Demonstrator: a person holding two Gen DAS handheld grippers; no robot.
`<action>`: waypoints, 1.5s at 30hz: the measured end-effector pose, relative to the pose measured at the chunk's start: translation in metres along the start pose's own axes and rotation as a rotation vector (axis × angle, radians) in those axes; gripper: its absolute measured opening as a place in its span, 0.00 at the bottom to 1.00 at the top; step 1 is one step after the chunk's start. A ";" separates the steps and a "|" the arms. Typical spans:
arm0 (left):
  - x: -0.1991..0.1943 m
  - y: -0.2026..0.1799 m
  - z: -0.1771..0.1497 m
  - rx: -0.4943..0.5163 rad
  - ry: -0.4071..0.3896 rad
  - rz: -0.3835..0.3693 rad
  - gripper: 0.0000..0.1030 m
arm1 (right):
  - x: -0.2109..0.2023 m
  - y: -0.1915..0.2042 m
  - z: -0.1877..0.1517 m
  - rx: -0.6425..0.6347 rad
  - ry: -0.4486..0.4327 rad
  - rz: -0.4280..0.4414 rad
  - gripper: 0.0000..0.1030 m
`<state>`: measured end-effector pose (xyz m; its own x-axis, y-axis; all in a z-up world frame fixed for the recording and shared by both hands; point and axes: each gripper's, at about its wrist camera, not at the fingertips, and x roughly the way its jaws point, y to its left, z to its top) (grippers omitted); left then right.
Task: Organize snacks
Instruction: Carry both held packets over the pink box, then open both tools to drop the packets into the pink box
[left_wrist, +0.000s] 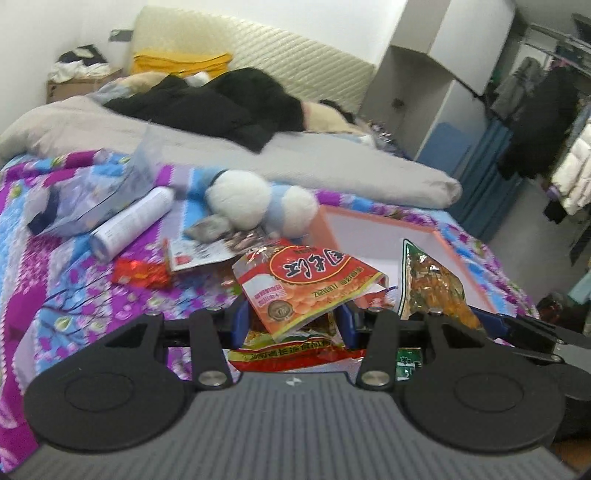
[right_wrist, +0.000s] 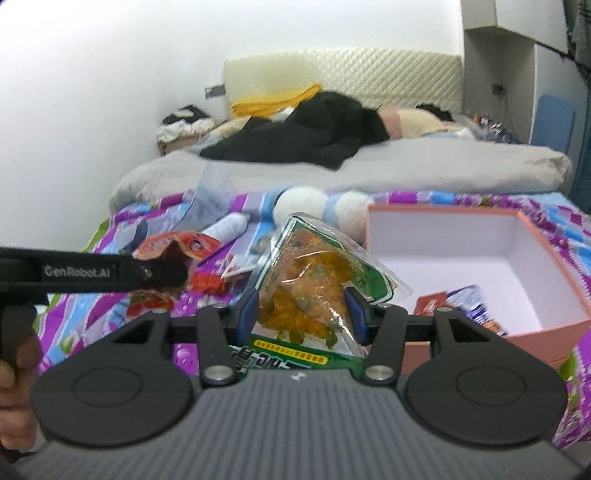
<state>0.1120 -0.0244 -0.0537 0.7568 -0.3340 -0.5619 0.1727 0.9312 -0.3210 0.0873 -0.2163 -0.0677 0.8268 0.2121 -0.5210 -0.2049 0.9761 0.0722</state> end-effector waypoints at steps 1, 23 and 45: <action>0.000 -0.006 0.003 0.005 -0.005 -0.012 0.51 | -0.004 -0.004 0.003 0.001 -0.008 -0.009 0.52; 0.147 -0.105 0.038 0.097 0.166 -0.158 0.51 | 0.035 -0.118 0.020 0.087 0.088 -0.125 0.52; 0.309 -0.132 0.034 0.095 0.351 -0.161 0.52 | 0.151 -0.217 0.005 0.202 0.269 -0.147 0.52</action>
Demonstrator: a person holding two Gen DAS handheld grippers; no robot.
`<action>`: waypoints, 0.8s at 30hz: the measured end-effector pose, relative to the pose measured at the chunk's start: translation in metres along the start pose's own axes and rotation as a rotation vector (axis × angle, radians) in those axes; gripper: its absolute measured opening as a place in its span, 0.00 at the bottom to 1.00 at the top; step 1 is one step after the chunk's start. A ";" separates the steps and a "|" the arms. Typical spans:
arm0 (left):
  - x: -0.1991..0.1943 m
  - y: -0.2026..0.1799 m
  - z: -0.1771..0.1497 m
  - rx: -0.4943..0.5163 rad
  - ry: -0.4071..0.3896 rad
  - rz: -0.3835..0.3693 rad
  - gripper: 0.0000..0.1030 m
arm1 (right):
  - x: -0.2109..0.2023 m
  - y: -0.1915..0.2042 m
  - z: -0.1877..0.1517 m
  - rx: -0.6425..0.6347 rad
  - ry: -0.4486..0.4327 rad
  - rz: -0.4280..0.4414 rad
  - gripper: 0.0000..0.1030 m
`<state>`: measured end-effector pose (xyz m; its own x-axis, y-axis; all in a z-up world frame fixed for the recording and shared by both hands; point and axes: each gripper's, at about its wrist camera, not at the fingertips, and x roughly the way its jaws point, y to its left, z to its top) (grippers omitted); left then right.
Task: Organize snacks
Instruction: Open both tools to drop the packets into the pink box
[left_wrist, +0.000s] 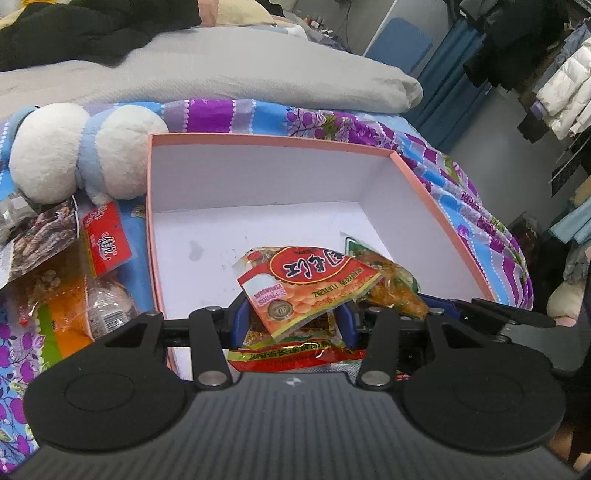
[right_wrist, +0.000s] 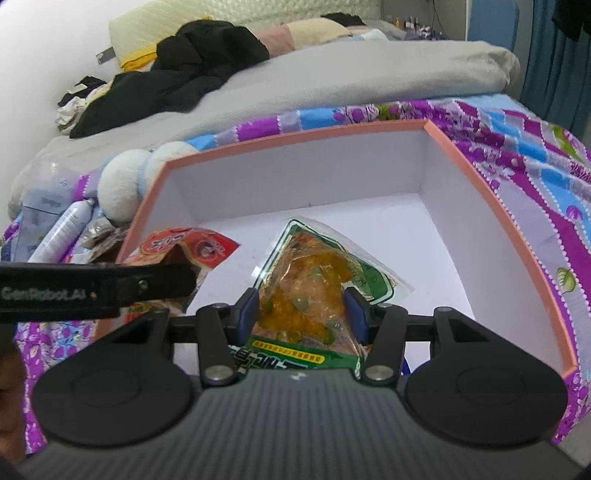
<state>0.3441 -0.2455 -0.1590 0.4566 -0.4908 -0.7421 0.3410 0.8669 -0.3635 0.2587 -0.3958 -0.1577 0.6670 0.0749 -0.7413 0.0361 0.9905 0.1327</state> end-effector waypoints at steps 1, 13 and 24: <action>0.003 0.000 0.000 0.004 0.005 -0.004 0.52 | 0.003 -0.001 0.000 -0.002 0.006 0.001 0.52; -0.017 -0.006 -0.002 0.024 -0.048 0.010 0.67 | 0.004 -0.013 -0.007 0.056 0.024 0.016 0.70; -0.091 -0.023 -0.020 0.045 -0.157 0.011 0.67 | -0.049 0.008 -0.014 0.030 -0.060 0.037 0.70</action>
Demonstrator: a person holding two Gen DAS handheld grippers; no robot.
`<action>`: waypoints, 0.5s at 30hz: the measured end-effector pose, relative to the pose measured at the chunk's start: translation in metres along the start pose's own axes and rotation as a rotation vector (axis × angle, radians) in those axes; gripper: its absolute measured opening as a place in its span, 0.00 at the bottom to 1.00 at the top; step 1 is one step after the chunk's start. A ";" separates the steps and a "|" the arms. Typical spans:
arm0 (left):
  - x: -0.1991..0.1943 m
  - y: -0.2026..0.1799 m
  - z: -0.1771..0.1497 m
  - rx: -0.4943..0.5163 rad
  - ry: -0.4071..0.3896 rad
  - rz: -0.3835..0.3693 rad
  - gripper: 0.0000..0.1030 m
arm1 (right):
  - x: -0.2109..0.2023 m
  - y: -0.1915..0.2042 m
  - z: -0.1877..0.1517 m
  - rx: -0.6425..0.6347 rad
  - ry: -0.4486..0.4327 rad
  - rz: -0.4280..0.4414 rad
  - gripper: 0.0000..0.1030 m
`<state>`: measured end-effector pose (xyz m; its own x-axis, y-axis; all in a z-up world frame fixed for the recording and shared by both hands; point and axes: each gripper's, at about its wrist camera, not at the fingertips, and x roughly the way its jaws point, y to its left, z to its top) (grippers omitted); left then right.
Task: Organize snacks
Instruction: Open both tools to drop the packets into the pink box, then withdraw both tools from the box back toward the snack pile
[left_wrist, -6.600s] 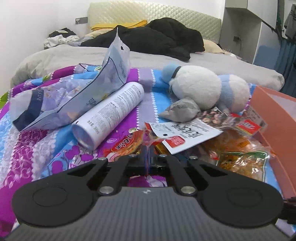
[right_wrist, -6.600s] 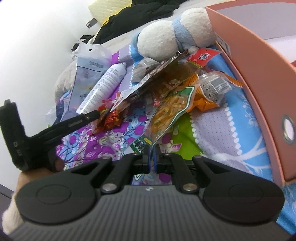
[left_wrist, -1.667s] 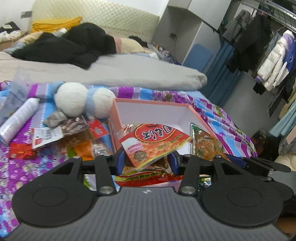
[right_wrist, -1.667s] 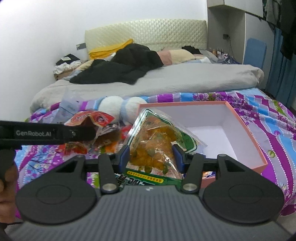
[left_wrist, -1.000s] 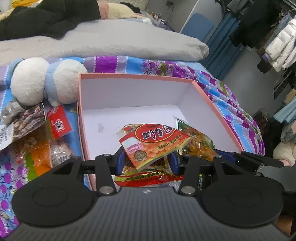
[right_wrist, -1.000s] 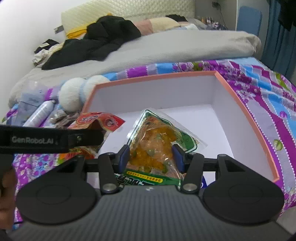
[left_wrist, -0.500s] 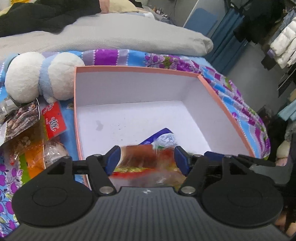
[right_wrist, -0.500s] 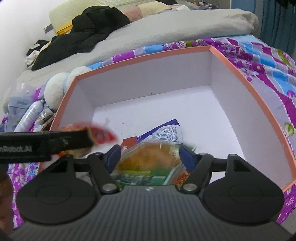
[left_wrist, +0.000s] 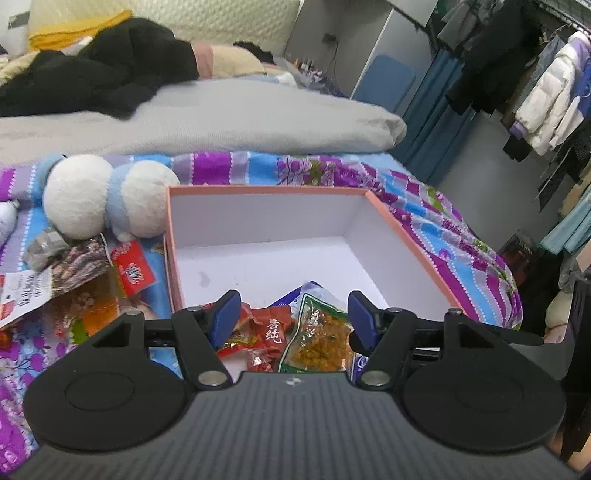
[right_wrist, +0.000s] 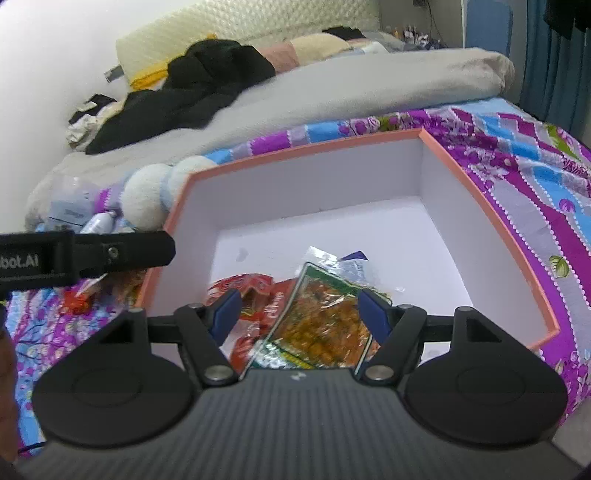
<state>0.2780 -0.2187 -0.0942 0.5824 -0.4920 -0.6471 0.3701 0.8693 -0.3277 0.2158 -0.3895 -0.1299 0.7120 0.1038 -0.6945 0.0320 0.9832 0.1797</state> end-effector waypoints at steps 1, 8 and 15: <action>-0.009 -0.001 -0.002 0.000 -0.009 0.001 0.67 | -0.006 0.002 -0.002 -0.002 -0.008 0.001 0.70; -0.069 -0.006 -0.025 -0.004 -0.073 -0.007 0.67 | -0.048 0.023 -0.015 -0.023 -0.068 0.016 0.70; -0.125 -0.004 -0.056 -0.027 -0.125 -0.015 0.67 | -0.088 0.049 -0.038 -0.065 -0.134 0.020 0.70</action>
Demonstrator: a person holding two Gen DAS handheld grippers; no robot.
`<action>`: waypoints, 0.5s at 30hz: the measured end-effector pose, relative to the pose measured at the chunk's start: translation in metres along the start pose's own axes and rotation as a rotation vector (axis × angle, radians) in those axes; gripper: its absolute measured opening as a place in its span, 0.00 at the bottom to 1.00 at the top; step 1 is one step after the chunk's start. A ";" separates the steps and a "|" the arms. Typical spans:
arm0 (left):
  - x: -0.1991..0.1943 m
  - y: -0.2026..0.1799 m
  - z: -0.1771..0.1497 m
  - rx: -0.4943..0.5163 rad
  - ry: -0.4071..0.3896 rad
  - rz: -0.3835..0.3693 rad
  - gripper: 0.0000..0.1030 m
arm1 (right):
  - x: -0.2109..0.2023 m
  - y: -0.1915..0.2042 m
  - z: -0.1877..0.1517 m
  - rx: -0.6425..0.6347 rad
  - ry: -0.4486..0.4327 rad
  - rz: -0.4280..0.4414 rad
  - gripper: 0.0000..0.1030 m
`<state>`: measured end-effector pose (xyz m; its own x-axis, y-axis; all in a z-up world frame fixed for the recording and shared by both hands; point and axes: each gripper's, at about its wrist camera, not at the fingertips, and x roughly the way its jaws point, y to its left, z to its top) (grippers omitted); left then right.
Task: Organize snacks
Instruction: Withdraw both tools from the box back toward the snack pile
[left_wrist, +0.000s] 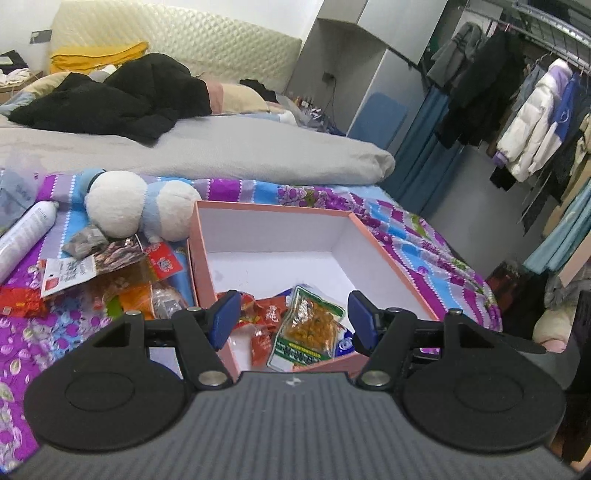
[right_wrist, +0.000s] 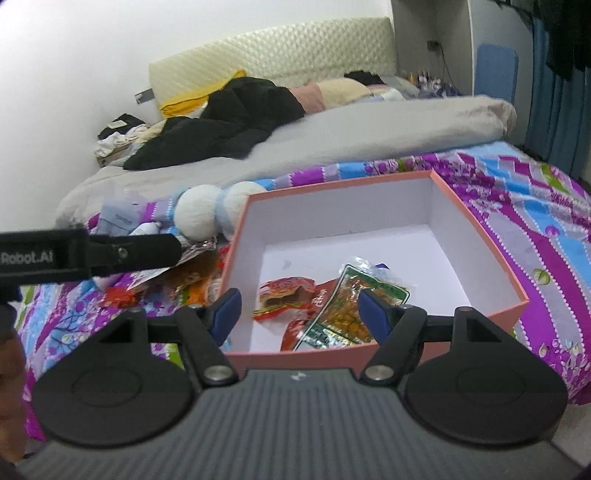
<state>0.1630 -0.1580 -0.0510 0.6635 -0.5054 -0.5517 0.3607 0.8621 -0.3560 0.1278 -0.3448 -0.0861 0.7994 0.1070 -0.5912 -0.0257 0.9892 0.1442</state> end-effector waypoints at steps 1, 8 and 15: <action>-0.007 0.001 -0.004 0.000 -0.005 0.002 0.67 | -0.005 0.003 -0.003 -0.001 -0.007 -0.004 0.70; -0.060 0.013 -0.029 -0.007 -0.033 0.008 0.67 | -0.040 0.030 -0.024 -0.009 -0.068 -0.012 0.70; -0.096 0.028 -0.060 -0.027 -0.035 0.037 0.67 | -0.062 0.056 -0.049 -0.031 -0.099 0.012 0.70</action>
<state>0.0699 -0.0873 -0.0534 0.6986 -0.4715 -0.5382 0.3182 0.8784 -0.3565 0.0474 -0.2915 -0.0806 0.8543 0.1101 -0.5079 -0.0530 0.9907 0.1256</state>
